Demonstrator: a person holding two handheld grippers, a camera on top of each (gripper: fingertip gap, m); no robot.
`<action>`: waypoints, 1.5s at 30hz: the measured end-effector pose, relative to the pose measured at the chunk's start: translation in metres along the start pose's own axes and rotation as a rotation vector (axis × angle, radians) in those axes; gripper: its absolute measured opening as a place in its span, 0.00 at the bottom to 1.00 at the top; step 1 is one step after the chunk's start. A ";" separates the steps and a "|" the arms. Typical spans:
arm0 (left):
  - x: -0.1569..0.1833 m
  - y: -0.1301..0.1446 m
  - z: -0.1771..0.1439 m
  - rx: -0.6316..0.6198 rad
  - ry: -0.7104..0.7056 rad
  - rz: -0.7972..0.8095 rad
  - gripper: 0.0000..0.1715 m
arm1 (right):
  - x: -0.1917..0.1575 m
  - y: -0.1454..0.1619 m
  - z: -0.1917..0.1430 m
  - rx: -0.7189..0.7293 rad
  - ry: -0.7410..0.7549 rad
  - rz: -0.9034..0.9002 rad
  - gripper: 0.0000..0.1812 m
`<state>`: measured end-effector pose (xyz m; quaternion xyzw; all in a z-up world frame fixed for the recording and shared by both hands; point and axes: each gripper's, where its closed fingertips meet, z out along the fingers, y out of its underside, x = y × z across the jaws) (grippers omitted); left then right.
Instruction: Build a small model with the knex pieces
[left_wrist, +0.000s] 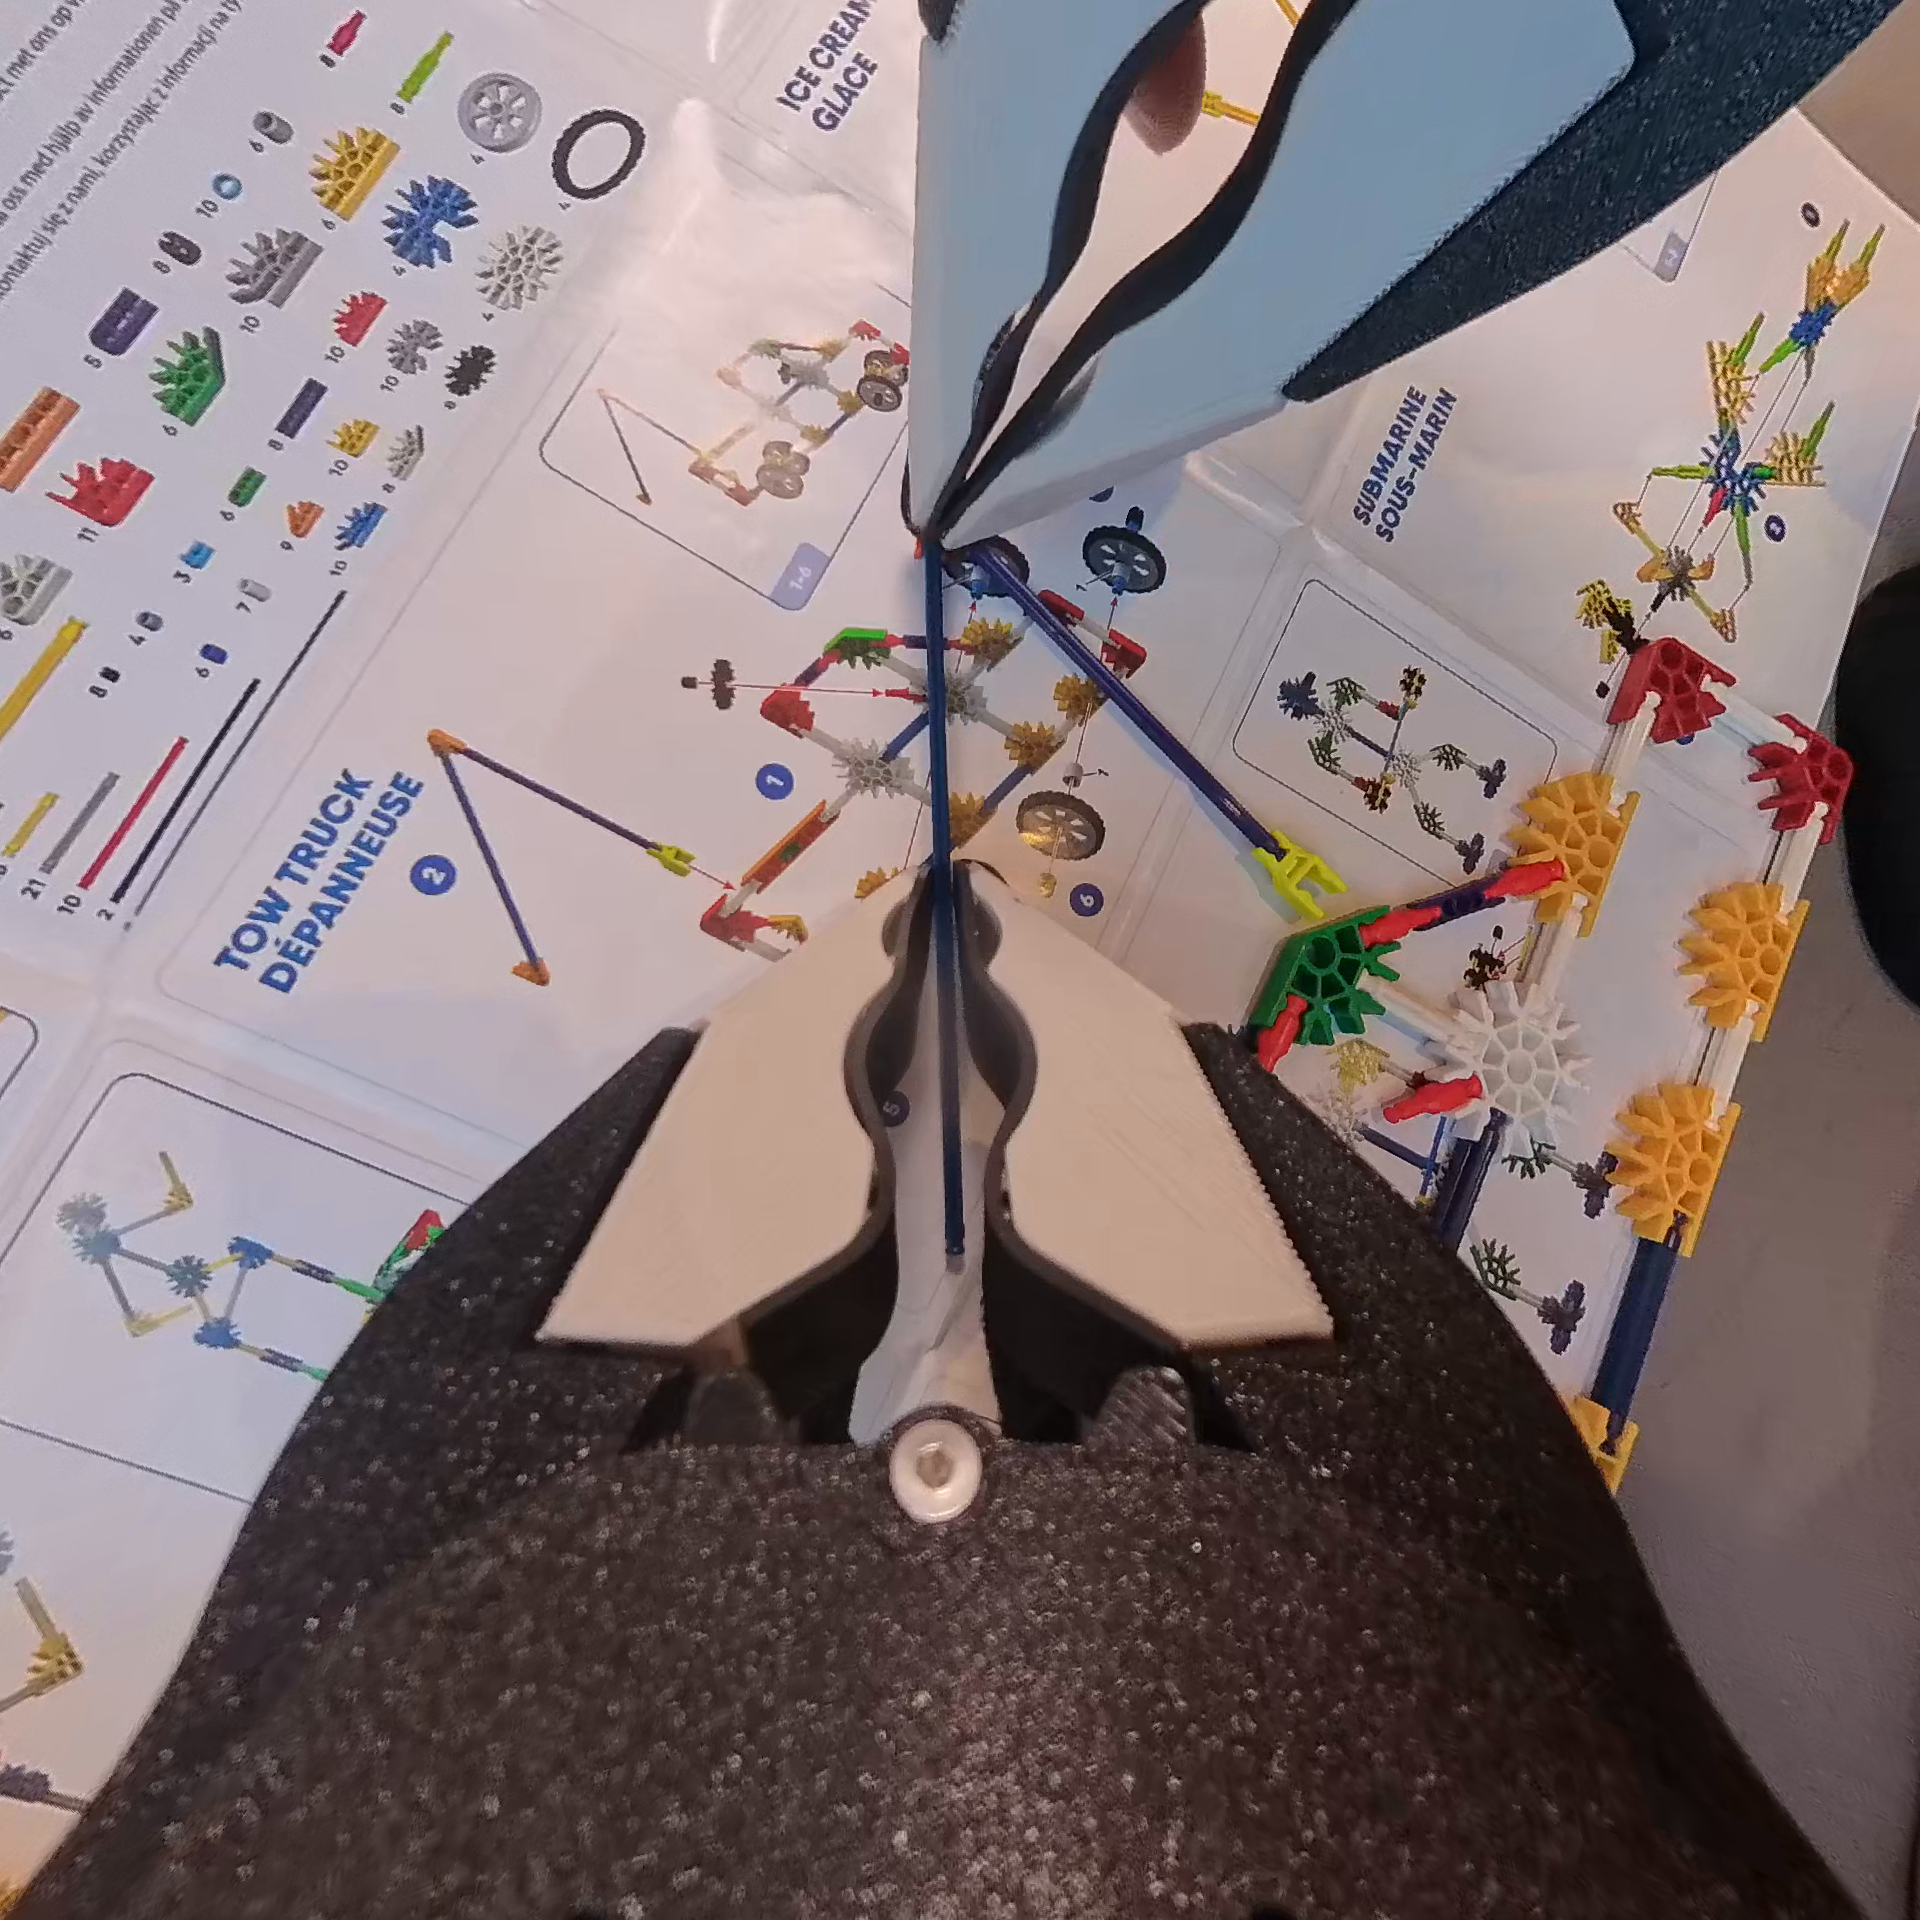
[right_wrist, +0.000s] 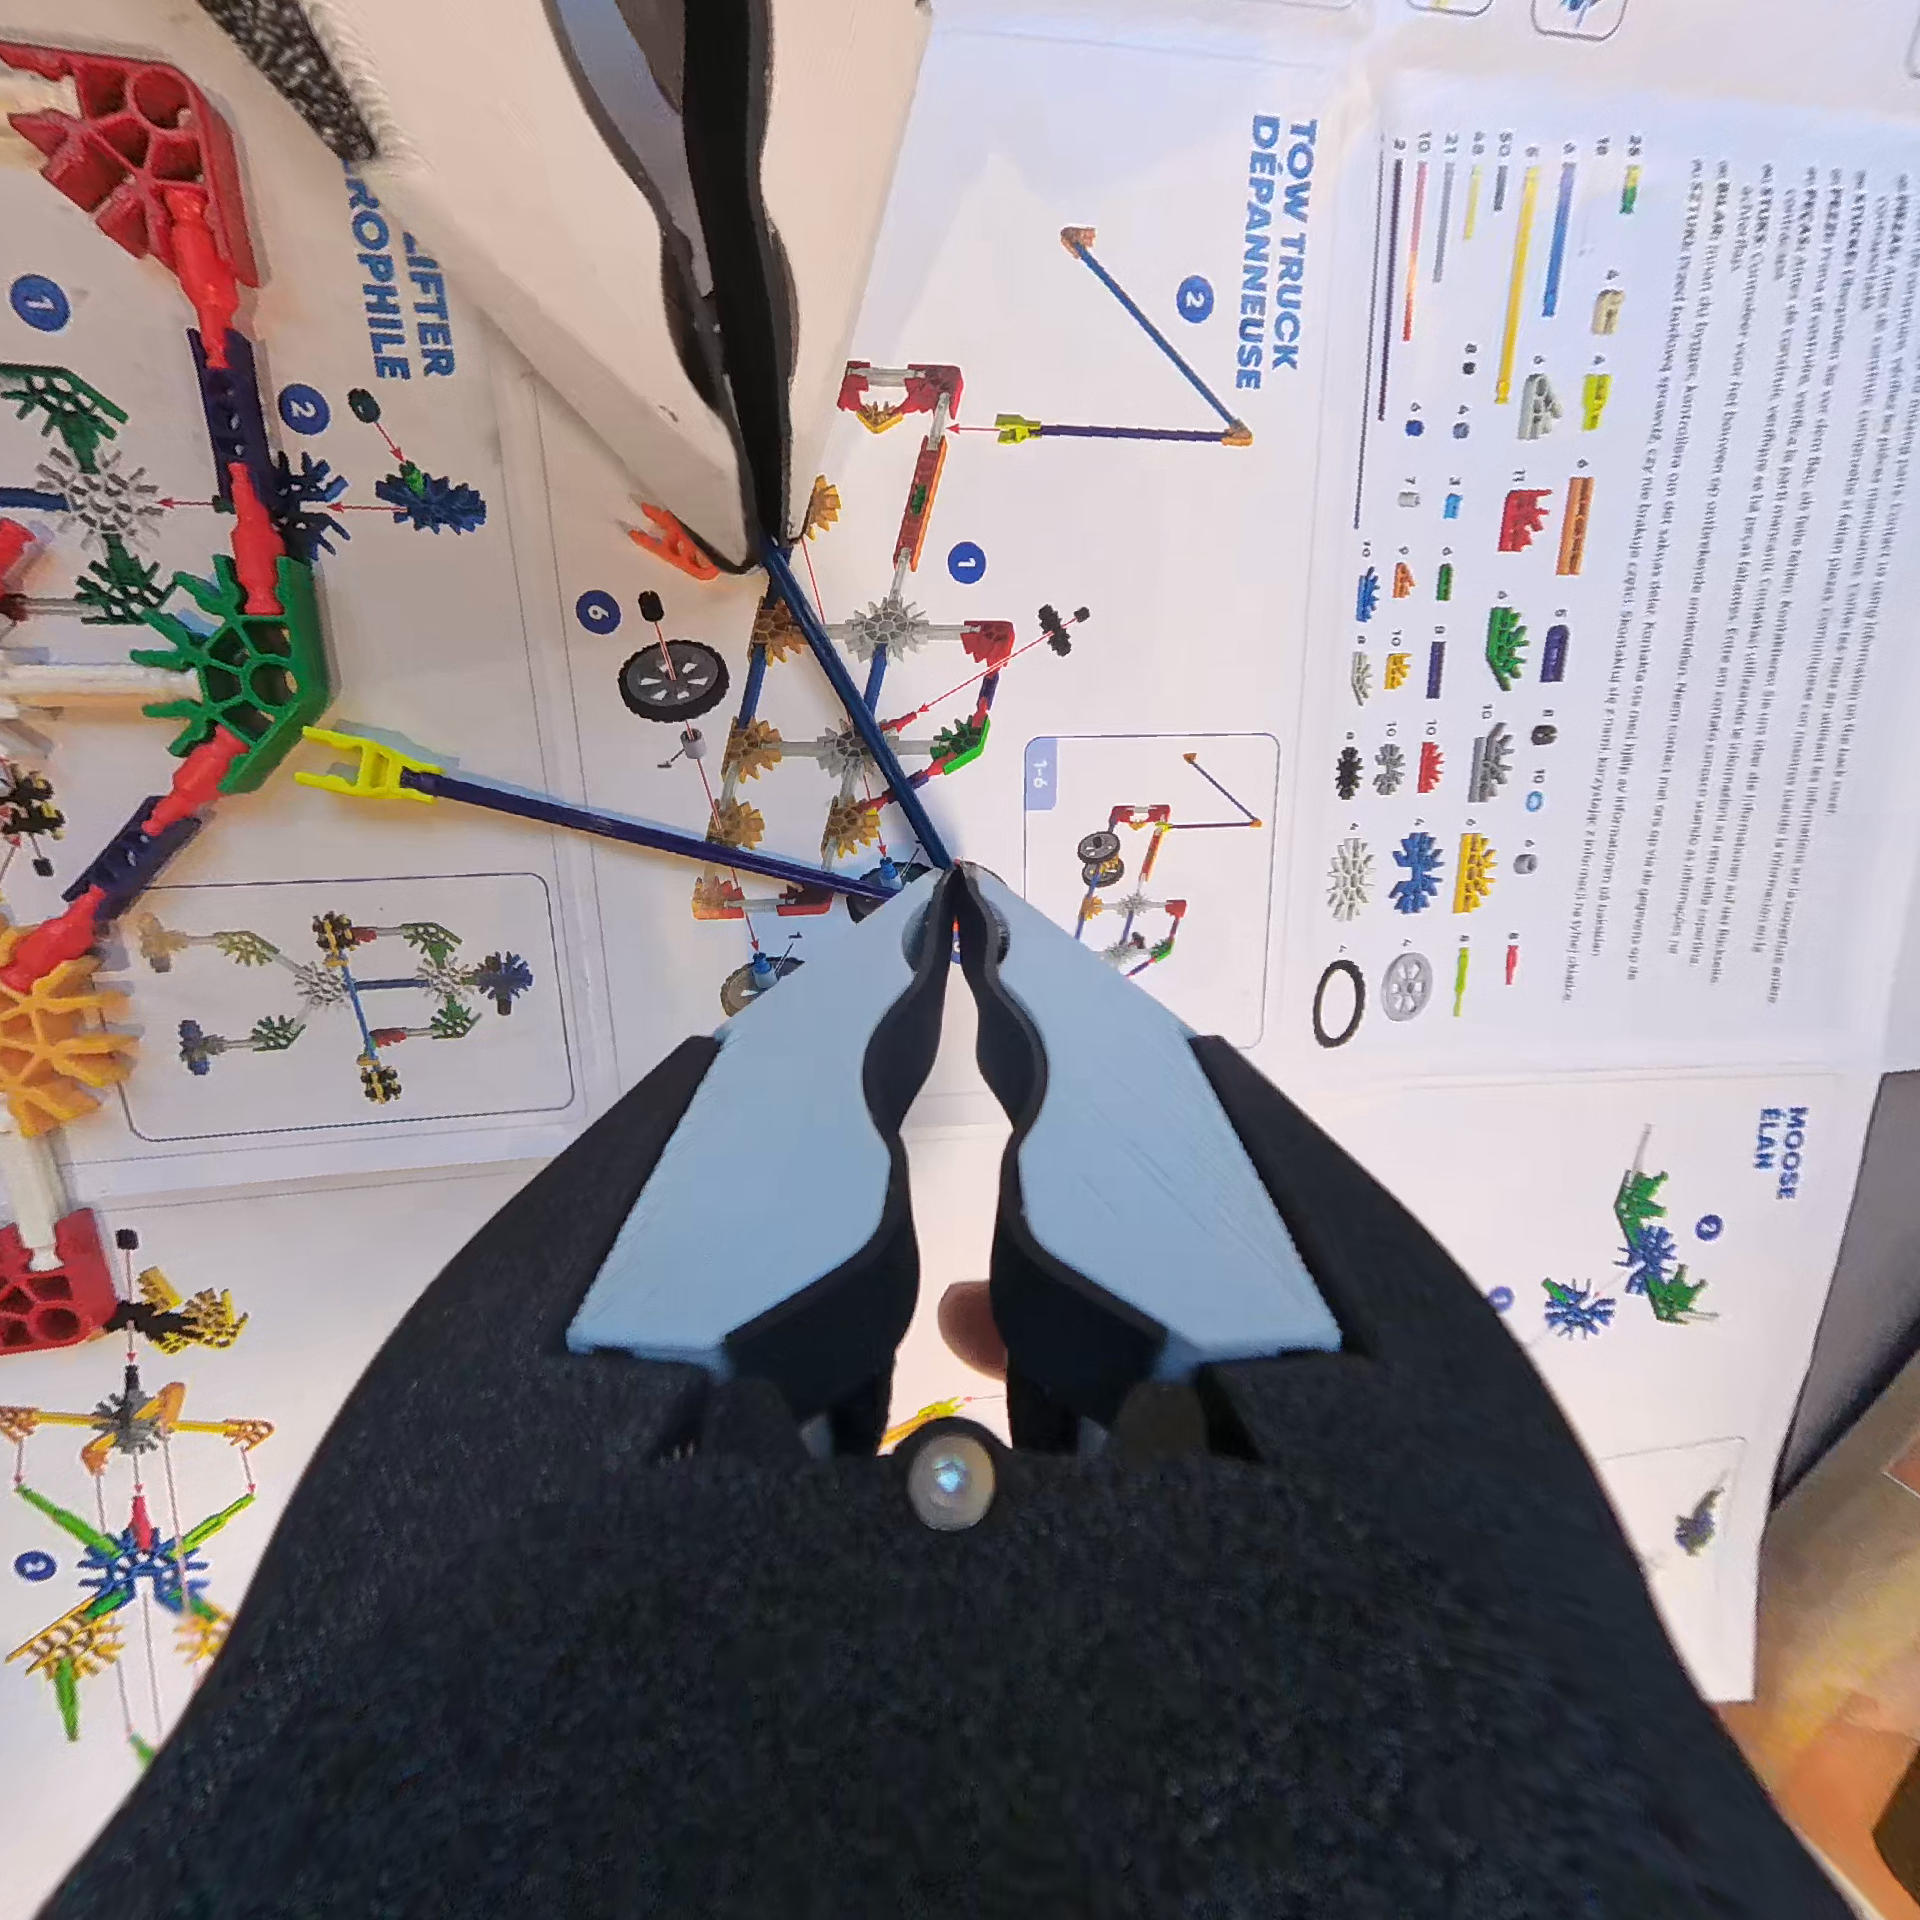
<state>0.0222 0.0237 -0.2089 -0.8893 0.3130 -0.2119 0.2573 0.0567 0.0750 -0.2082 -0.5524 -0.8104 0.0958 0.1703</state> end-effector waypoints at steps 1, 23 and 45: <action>0.001 0.000 -0.001 0.003 0.011 -0.002 0.03 | -0.001 0.000 0.000 -0.016 -0.002 0.001 0.00; -0.004 0.019 -0.014 -0.012 0.007 0.046 0.02 | 0.003 -0.001 0.000 -0.151 0.197 -0.083 0.00; -0.004 0.017 -0.026 0.019 0.025 0.095 0.09 | -0.050 0.019 -0.062 0.520 0.386 0.657 0.11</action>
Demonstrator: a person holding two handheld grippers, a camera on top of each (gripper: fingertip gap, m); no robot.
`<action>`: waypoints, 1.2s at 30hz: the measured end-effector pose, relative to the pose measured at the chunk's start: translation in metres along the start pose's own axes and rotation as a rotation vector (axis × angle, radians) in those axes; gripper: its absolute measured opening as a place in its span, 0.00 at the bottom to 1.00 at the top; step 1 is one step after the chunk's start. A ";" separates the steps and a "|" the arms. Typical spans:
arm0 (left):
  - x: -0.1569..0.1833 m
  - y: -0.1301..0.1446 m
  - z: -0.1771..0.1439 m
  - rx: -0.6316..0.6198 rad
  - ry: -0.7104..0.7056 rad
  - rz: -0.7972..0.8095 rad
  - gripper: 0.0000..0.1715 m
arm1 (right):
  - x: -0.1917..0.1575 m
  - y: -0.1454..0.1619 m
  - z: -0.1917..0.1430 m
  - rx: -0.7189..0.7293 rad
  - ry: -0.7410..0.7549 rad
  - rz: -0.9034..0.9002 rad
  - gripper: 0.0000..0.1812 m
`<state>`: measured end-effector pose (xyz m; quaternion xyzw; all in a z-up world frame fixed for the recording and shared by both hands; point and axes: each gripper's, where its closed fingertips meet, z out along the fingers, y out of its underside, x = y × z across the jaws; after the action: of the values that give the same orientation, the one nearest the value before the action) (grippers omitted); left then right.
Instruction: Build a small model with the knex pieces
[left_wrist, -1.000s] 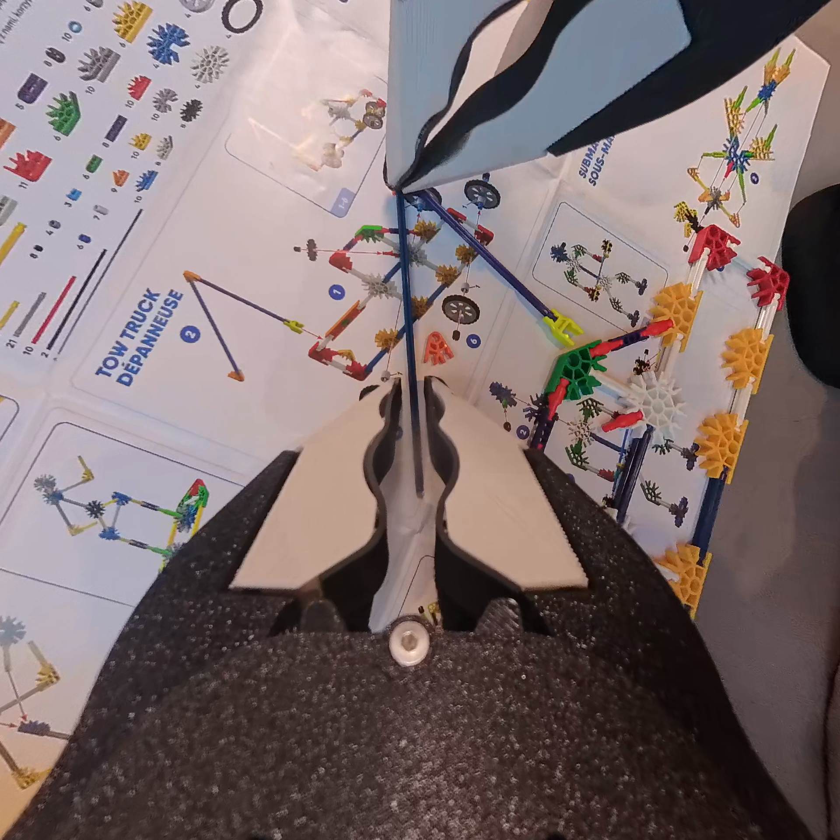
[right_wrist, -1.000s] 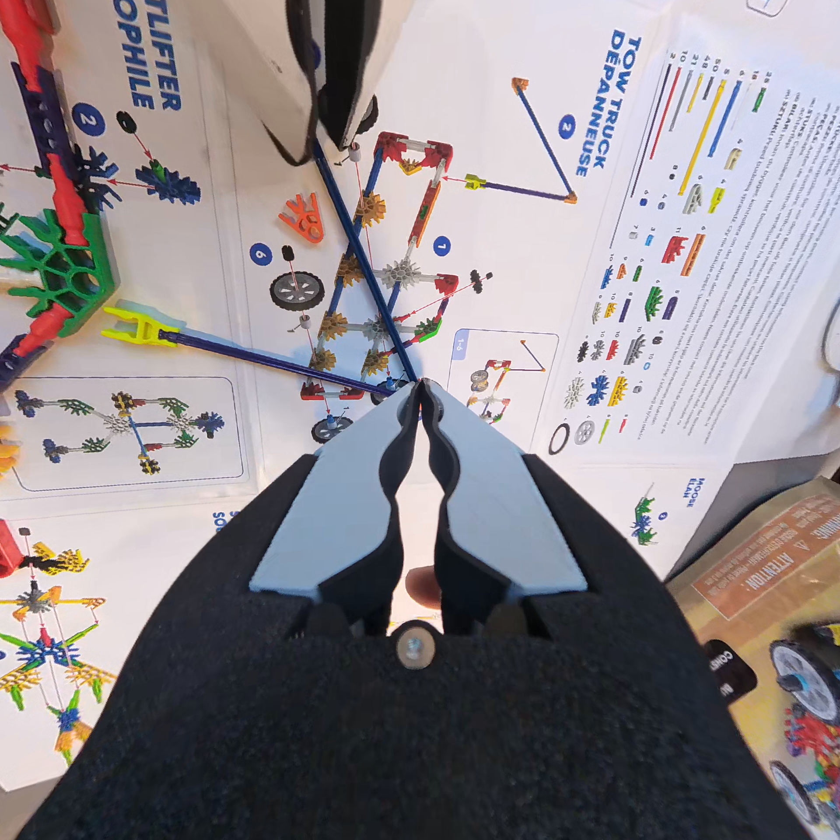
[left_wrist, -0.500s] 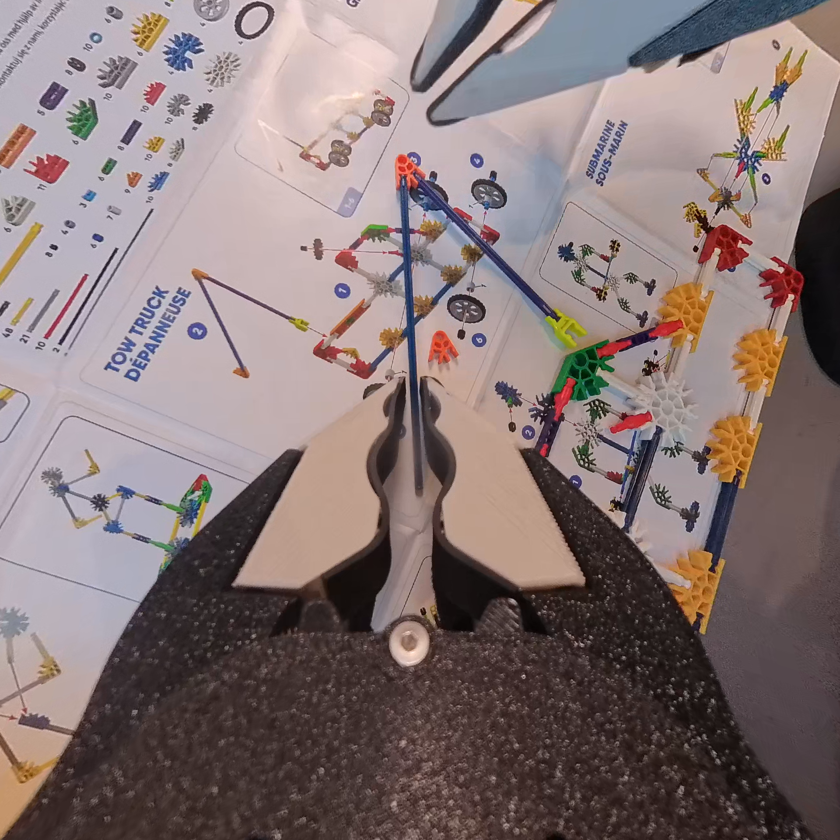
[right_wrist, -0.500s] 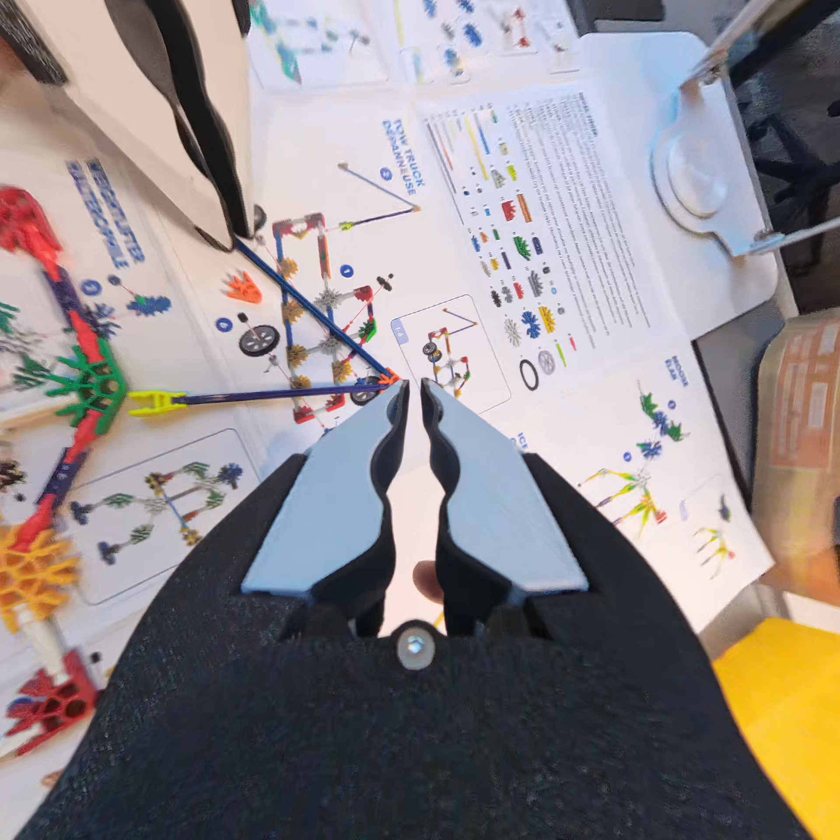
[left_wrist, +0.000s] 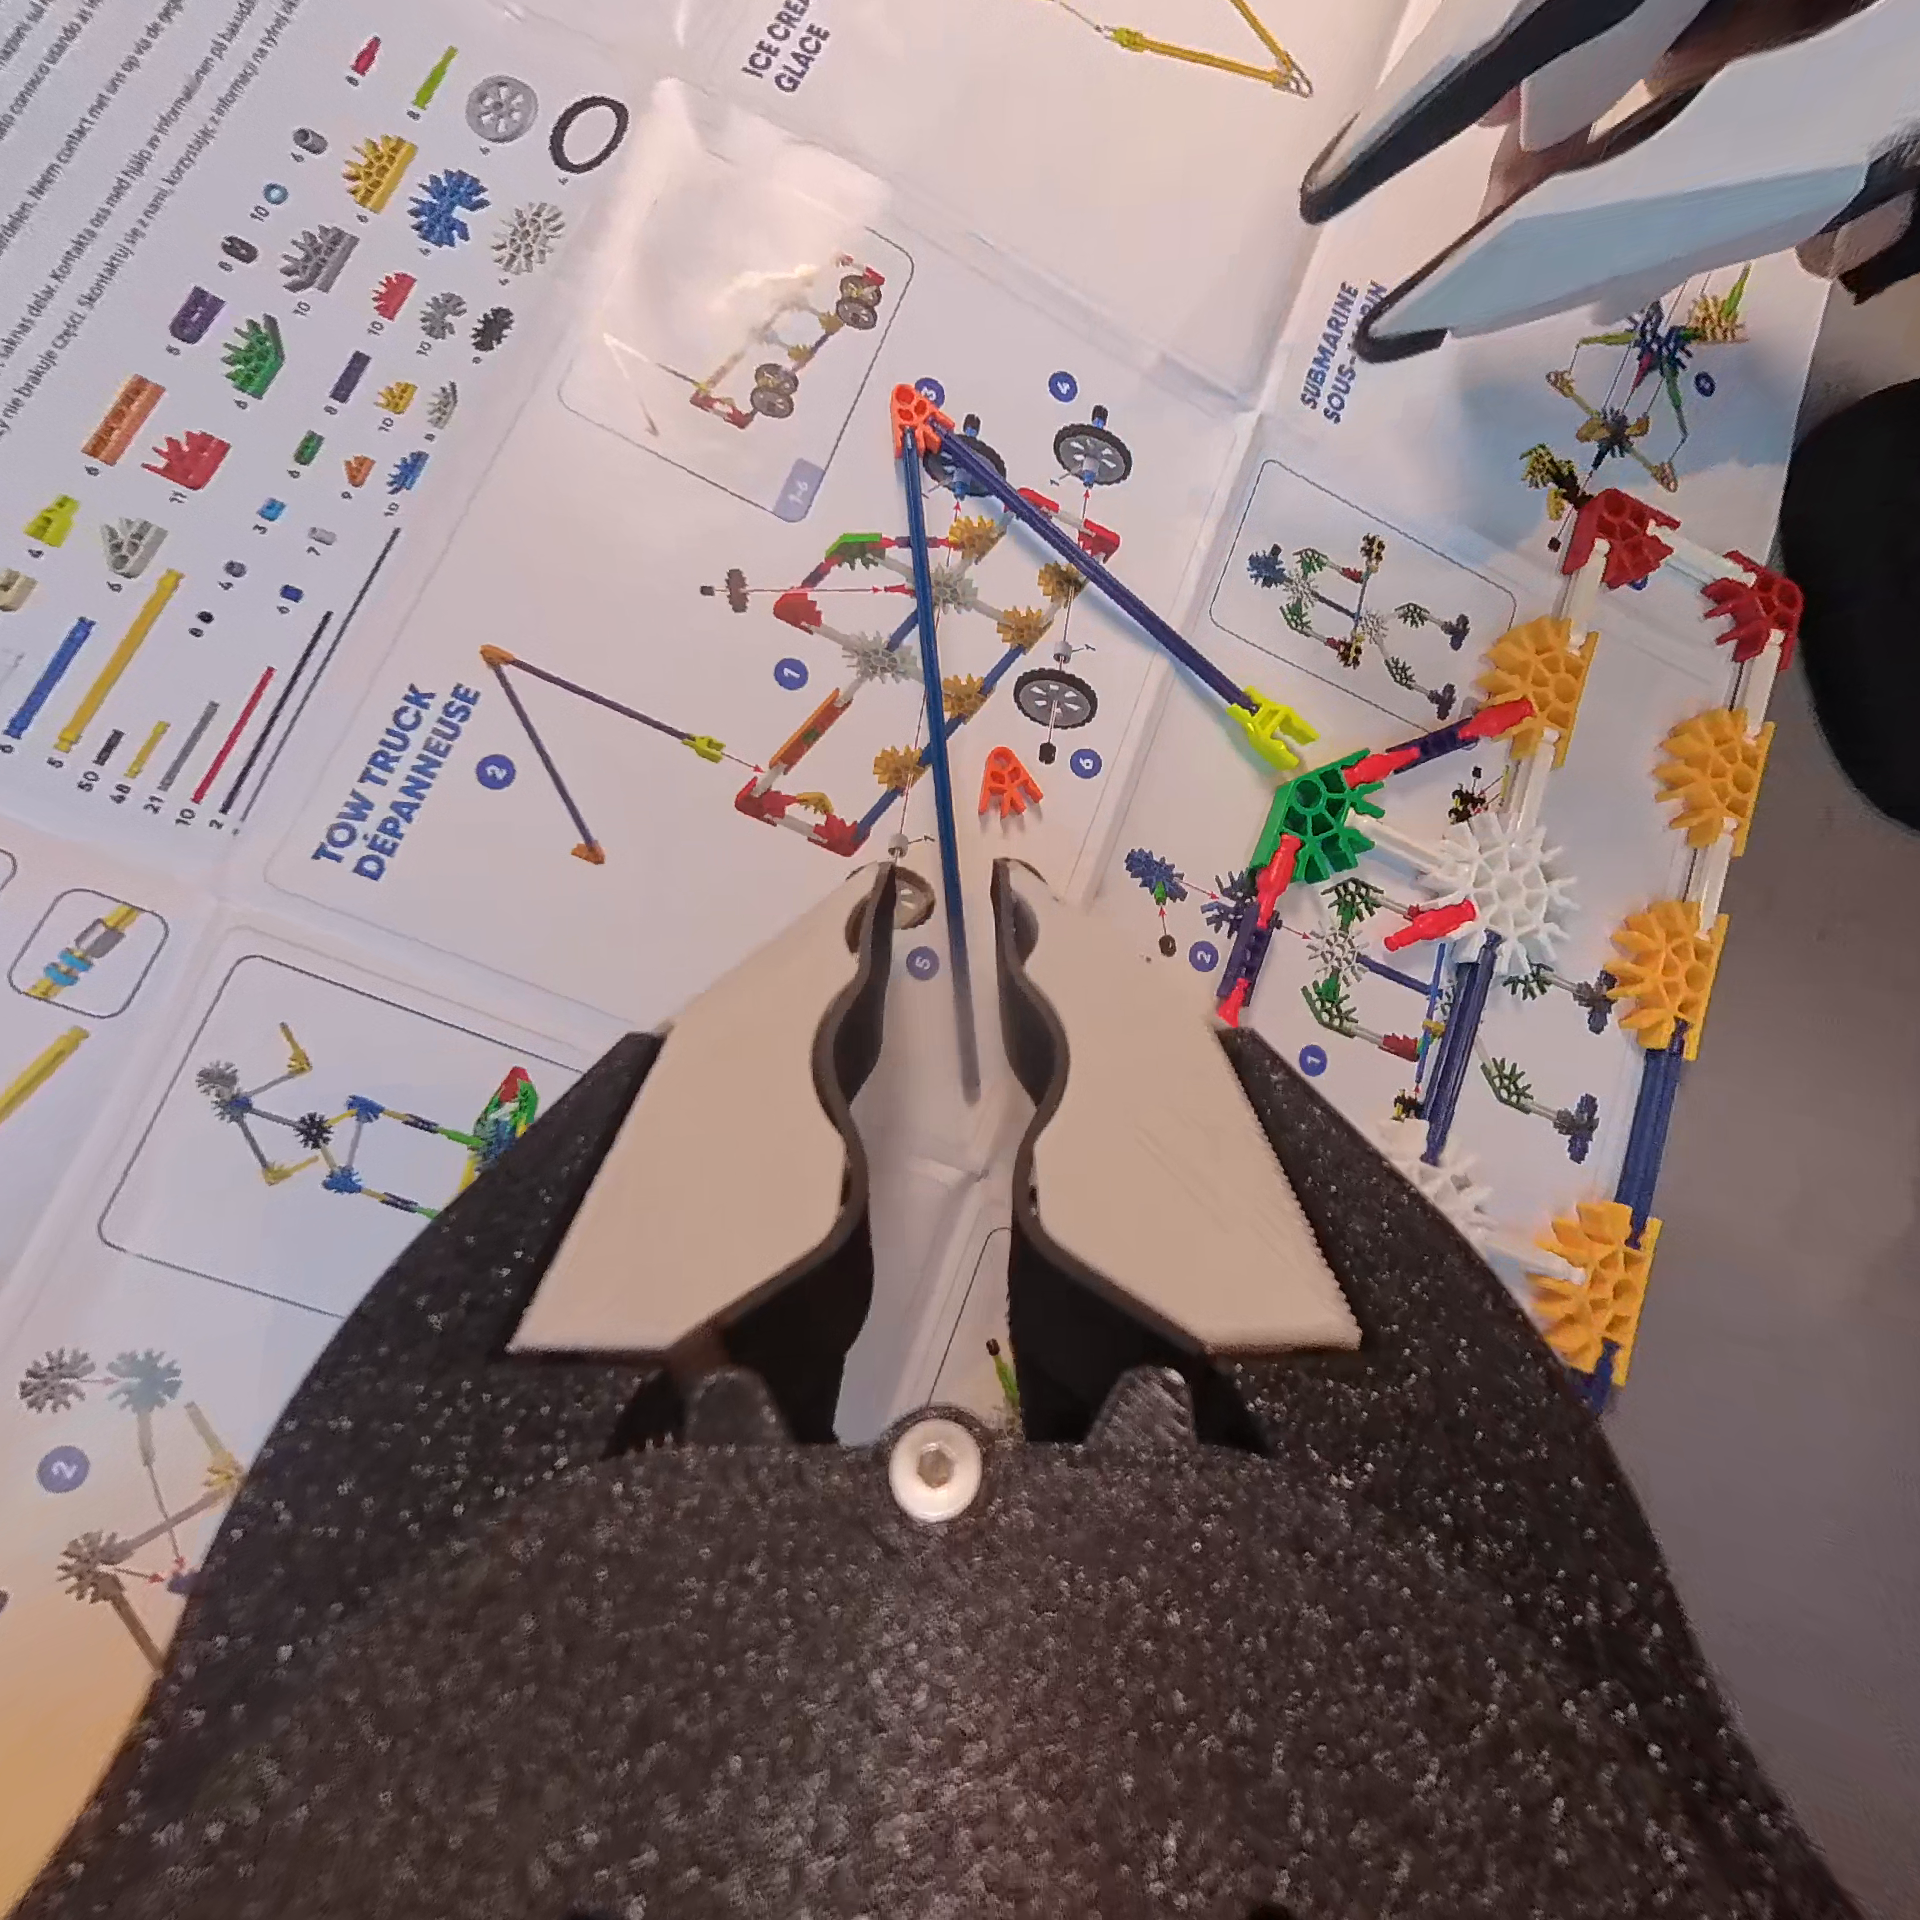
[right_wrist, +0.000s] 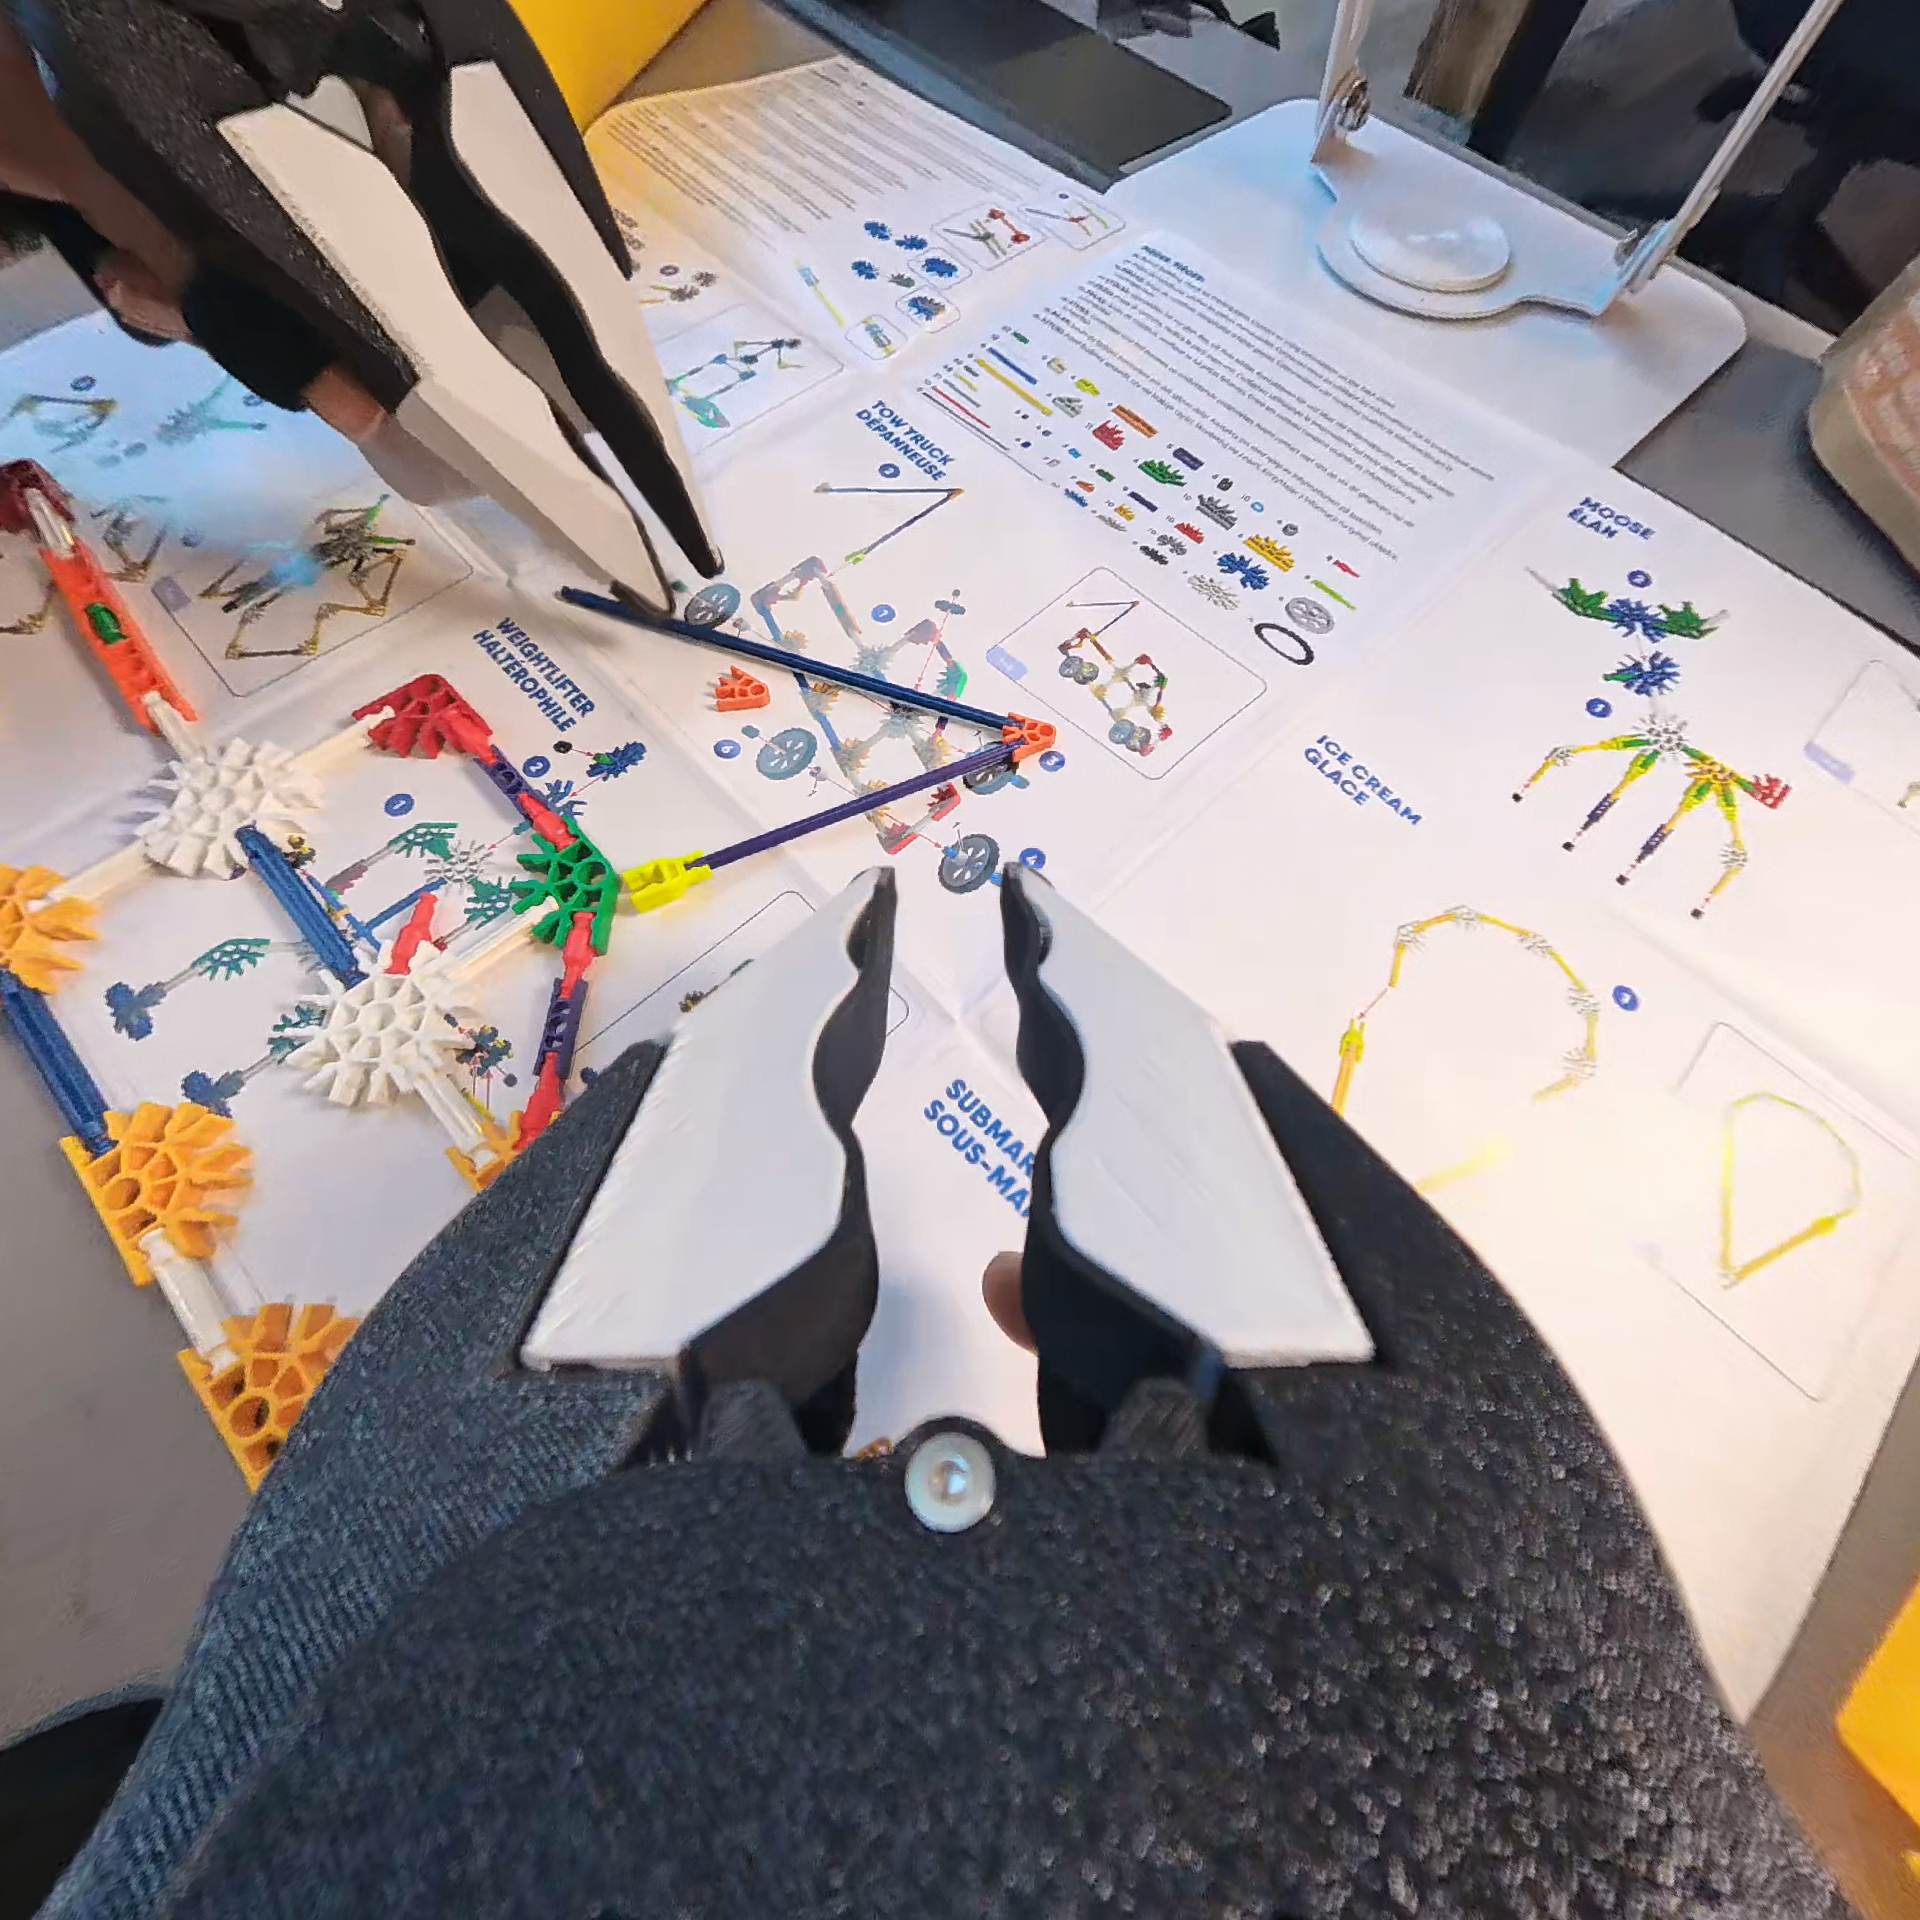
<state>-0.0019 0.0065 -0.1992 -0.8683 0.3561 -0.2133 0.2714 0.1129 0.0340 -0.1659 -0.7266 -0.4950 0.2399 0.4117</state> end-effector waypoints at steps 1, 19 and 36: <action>0.001 0.001 0.001 -0.009 -0.006 0.022 0.09 | 0.000 -0.001 0.000 0.009 0.002 0.006 0.11; -0.003 0.007 0.009 -0.064 -0.115 0.112 0.00 | 0.000 0.012 0.016 -0.040 0.043 -0.017 0.10; -0.024 -0.011 0.007 0.093 -0.154 -0.104 0.00 | -0.002 0.010 0.022 -0.044 0.056 -0.034 0.10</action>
<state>-0.0081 0.0330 -0.2024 -0.8859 0.2782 -0.1763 0.3266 0.1008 0.0385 -0.1860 -0.7334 -0.5006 0.2017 0.4133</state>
